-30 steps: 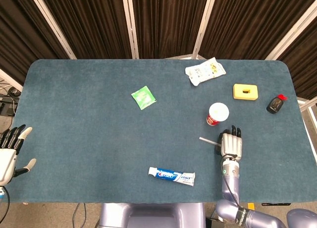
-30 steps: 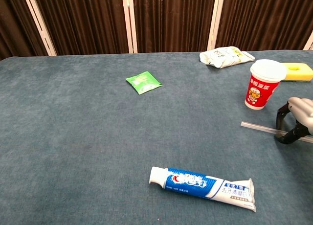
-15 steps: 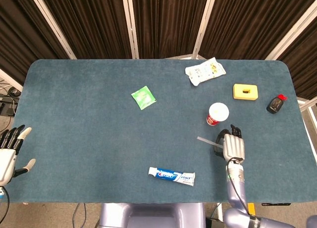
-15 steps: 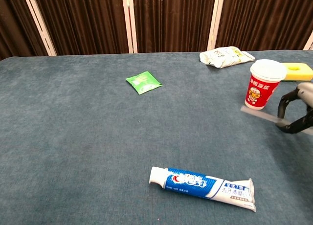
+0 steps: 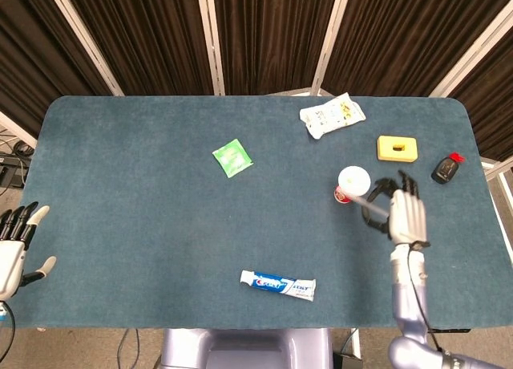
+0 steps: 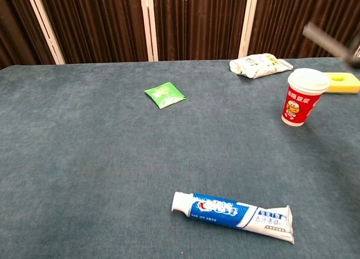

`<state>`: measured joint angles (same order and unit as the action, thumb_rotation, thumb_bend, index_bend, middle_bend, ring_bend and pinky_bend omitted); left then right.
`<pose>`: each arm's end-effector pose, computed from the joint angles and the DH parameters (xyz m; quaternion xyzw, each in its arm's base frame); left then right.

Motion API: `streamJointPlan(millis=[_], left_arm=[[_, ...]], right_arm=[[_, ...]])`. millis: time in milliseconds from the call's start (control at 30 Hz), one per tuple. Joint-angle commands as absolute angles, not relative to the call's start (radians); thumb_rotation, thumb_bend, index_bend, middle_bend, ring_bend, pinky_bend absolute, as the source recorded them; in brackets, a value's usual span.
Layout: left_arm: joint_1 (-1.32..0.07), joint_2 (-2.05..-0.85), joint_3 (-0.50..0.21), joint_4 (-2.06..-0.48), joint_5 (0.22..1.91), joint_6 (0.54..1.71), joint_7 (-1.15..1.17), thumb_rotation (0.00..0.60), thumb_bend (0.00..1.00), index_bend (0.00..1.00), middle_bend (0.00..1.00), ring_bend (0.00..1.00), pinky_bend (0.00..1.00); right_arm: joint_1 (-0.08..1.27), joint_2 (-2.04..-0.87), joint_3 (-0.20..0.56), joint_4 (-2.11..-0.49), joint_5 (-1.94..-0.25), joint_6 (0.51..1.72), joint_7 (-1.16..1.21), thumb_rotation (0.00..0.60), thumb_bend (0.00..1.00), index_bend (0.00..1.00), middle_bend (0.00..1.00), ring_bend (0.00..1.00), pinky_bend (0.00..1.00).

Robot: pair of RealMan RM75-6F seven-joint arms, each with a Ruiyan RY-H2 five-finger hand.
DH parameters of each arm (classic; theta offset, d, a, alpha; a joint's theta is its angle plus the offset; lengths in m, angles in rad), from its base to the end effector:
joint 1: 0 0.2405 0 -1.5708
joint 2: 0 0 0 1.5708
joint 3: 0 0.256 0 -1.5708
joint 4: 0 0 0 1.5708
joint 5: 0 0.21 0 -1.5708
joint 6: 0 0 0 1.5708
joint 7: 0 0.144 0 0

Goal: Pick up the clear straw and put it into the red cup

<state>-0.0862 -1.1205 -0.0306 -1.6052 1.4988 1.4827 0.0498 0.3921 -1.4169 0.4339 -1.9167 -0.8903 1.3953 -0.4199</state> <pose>-0.3138 0.1775 0.1564 -0.6082 -0.3771 -0.3670 0.5943 -0.1848 -0.2990 0.1007 0.4509 -0.5152 0.4672 0.5595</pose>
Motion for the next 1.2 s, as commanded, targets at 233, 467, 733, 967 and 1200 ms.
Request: streamJointPlan(millis=[233,467,733,967,1200], left_arm=[[-0.082,-1.133,-0.045,-1.587,1.493,1.507,0.071,0.6,0.28,0.1,0.0,0.0,0.0],[-0.085,-1.145,-0.049,-1.578,1.482,1.502,0.11,0.6,0.28,0.1,0.0,0.0,0.0],[-0.08,-1.158,-0.059,-1.568,1.5,1.538,0.096,0.6,0.28,0.1,0.0,0.0,0.0],[-0.077,-1.164,-0.063,-1.554,1.507,1.553,0.079,0.6,0.28,0.1,0.0,0.0,0.0],[-0.076,-1.162,-0.063,-1.552,1.517,1.562,0.054,0.6,0.28,0.1,0.0,0.0,0.0]], right_arm=[[0.469,-1.358,0.671,-1.941,-0.829,1.358,-0.185,0.6,0.38,0.6,0.32,0.0,0.0],[0.502,-1.416,0.737,-1.862,-0.776,1.33,0.009,0.6,0.38,0.6,0.32,0.0,0.0],[0.493,-1.48,0.775,-1.77,-0.668,1.252,0.229,0.6,0.38,0.61,0.32,0.0,0.0],[0.504,-1.522,0.799,-1.691,-0.65,1.238,0.333,0.6,0.38,0.62,0.32,0.0,0.0],[0.512,-1.579,0.798,-1.638,-0.699,1.266,0.427,0.6,0.38,0.62,0.32,0.0,0.0]])
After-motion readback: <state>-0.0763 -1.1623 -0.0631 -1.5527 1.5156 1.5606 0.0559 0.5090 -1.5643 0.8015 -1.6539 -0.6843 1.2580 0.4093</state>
